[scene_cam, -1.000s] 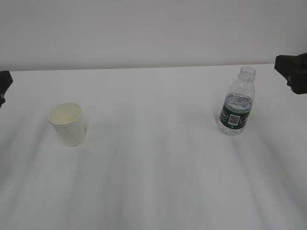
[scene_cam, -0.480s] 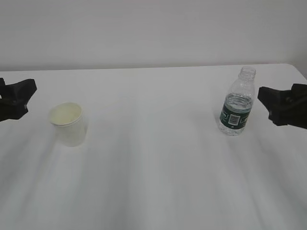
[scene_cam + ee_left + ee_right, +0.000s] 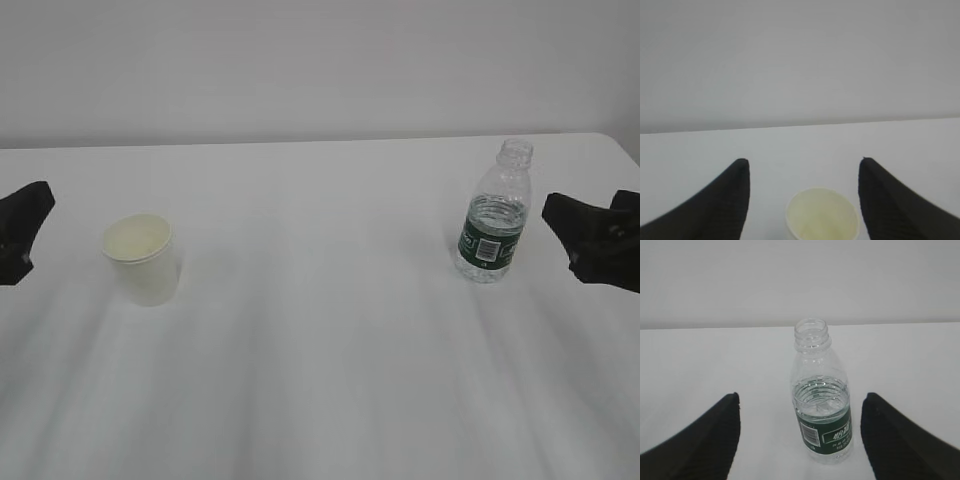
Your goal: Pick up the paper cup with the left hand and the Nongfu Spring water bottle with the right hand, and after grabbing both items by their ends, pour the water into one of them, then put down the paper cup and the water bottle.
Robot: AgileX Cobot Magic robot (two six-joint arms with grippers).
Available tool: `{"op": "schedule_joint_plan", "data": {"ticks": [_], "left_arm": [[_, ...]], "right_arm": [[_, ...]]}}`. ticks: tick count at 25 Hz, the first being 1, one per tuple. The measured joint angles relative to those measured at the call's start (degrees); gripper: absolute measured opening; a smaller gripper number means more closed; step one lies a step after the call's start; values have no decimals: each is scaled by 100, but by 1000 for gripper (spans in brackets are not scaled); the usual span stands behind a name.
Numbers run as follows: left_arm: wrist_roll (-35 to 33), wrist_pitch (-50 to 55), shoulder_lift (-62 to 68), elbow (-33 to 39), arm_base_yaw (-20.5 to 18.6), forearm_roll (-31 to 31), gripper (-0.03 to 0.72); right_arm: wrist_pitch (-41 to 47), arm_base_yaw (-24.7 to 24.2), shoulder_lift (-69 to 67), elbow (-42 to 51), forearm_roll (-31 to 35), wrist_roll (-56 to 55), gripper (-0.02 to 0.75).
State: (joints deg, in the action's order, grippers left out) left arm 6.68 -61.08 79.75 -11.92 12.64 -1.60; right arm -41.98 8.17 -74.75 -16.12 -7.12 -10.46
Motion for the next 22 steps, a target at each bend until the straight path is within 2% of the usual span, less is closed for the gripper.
{"op": "schedule_joint_plan", "data": {"ticks": [8,14,18,22], "left_arm": [[200,-433,299,618,0,629,486],[462,-433,1076,753,0,1459,484],[476,-433,1293,753,0,1536,484],[482,-433,1303,753,0,1525,484]], "right_arm": [[-300,0,-70,168,-35,-221,573],[-1219,0,-906,353,-345,-557,573],[-1857,0,-1639,462,-348,-485,573],[-2250,0,-2411,519,-264,114,573]]}}
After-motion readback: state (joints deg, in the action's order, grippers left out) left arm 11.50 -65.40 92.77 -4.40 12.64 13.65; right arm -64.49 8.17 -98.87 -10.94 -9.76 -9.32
